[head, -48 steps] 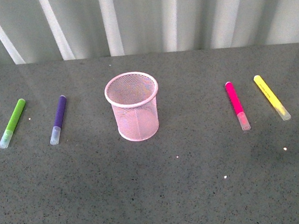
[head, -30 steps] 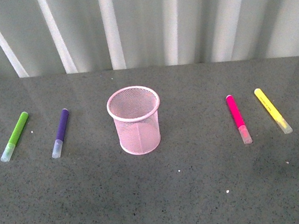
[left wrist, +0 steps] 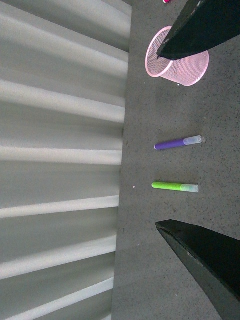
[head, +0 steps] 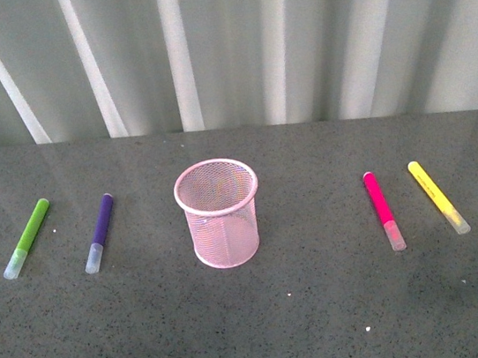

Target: Insert purple and pink pens into pink cup

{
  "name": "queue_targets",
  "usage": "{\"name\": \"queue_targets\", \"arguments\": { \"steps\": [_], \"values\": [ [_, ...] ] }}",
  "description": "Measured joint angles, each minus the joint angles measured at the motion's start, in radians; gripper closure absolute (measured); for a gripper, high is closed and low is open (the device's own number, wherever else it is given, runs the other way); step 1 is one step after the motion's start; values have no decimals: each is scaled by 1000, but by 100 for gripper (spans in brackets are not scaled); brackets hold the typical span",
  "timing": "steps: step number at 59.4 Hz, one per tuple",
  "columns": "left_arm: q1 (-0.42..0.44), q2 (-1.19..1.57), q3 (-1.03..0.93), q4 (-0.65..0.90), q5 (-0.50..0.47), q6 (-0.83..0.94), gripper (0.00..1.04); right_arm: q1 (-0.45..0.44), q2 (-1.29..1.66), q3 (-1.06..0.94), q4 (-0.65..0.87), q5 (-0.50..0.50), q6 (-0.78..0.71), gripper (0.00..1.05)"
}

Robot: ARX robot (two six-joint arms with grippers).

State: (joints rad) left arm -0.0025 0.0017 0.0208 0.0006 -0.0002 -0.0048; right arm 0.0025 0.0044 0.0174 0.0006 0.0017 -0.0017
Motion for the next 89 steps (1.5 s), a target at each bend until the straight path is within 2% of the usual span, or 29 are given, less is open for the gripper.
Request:
{"name": "queue_targets", "arguments": {
  "steps": [32, 35, 37, 41, 51, 57, 62, 75, 89],
  "values": [
    [0, 0, 0, 0, 0, 0, 7, 0, 0, 0, 0, 0, 0, 7],
    [-19, 59, 40, -135, -100, -76, 7, 0, 0, 0, 0, 0, 0, 7],
    [-18, 109, 56, -212, -127, -119, 7, 0, 0, 0, 0, 0, 0, 7],
    [2, 153, 57, -251, -112, -156, 7, 0, 0, 0, 0, 0, 0, 7],
    [19, 338, 133, -129, -49, -167, 7, 0, 0, 0, 0, 0, 0, 7],
    [-12, 544, 194, 18, -8, -133, 7, 0, 0, 0, 0, 0, 0, 7],
    [-41, 835, 295, 138, 4, -69, 7, 0, 0, 0, 0, 0, 0, 7],
    [-101, 1287, 505, 177, 79, -29, 7, 0, 0, 0, 0, 0, 0, 7],
    [-153, 1592, 713, 194, 49, 3, 7, 0, 0, 0, 0, 0, 0, 7]
  ]
}}
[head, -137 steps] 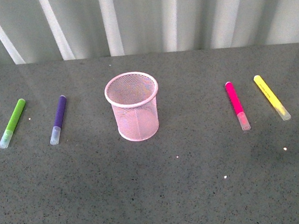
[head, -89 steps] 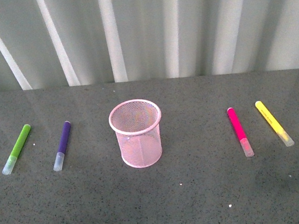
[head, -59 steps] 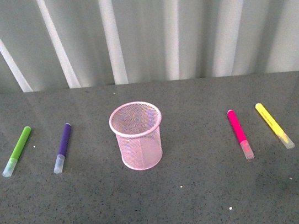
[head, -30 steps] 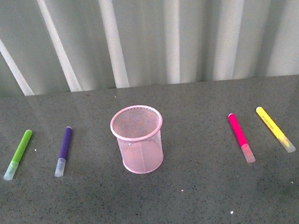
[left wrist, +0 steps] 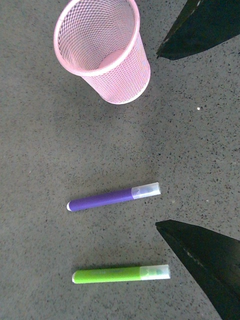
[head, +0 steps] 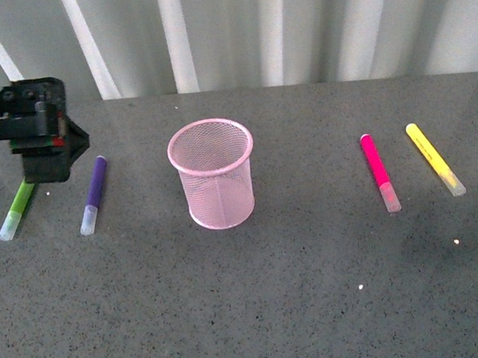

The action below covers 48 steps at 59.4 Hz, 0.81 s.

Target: Insert purple and pink pens into pink cup

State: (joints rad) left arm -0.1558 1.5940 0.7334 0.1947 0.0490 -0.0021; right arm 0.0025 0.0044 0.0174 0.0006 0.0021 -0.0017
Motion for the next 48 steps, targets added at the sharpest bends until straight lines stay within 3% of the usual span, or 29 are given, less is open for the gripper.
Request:
{"name": "queue_targets", "arguments": {
  "steps": [14, 38, 48],
  "values": [
    [-9, 195, 145, -42, -32, 39, 7, 0, 0, 0, 0, 0, 0, 7],
    [3, 455, 409, -127, 3, 85, 7, 0, 0, 0, 0, 0, 0, 7],
    [8, 589, 567, -177, -44, 132, 7, 0, 0, 0, 0, 0, 0, 7]
  ]
}}
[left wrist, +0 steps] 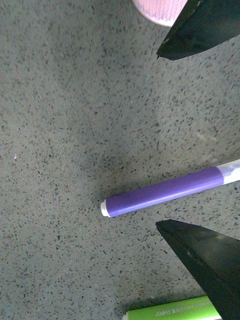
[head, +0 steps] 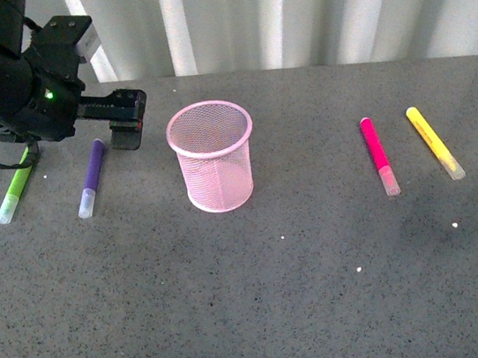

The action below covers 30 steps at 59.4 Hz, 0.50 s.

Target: Insert purple and pink pens into pink cup

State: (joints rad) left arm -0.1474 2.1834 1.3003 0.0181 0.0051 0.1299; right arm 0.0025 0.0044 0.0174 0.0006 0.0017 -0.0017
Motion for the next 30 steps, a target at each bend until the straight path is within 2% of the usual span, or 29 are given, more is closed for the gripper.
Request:
{"name": "queue_targets", "arguments": {
  "steps": [11, 30],
  "values": [
    [14, 134, 133, -50, -21, 20, 7, 0, 0, 0, 0, 0, 0, 7],
    [48, 192, 209, -74, -15, 20, 7, 0, 0, 0, 0, 0, 0, 7]
  ]
}}
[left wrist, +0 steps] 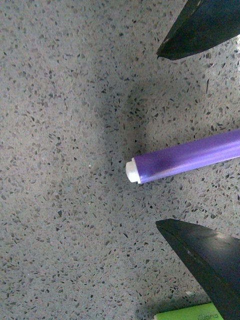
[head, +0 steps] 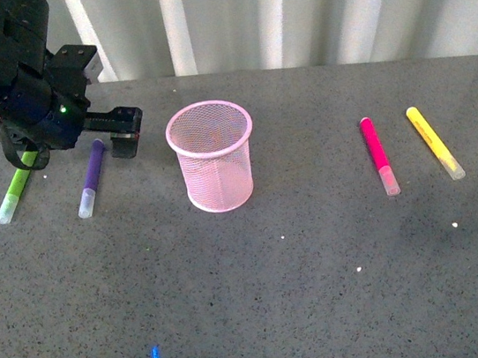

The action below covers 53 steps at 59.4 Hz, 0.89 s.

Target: Insert purple and pink pens into pink cup

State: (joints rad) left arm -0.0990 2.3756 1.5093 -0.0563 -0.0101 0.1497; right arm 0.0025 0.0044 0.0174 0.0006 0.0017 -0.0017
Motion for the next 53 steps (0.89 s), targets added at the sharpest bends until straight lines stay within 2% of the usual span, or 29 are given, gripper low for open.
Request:
{"name": "queue_targets", "arguments": {
  "steps": [41, 43, 53],
  "values": [
    [16, 43, 46, -56, 6, -1, 7, 0, 0, 0, 0, 0, 0, 7],
    [16, 43, 46, -57, 6, -1, 9, 0, 0, 0, 0, 0, 0, 7],
    [15, 43, 46, -80, 11, -3, 34, 0, 0, 0, 0, 0, 0, 7]
  ]
}}
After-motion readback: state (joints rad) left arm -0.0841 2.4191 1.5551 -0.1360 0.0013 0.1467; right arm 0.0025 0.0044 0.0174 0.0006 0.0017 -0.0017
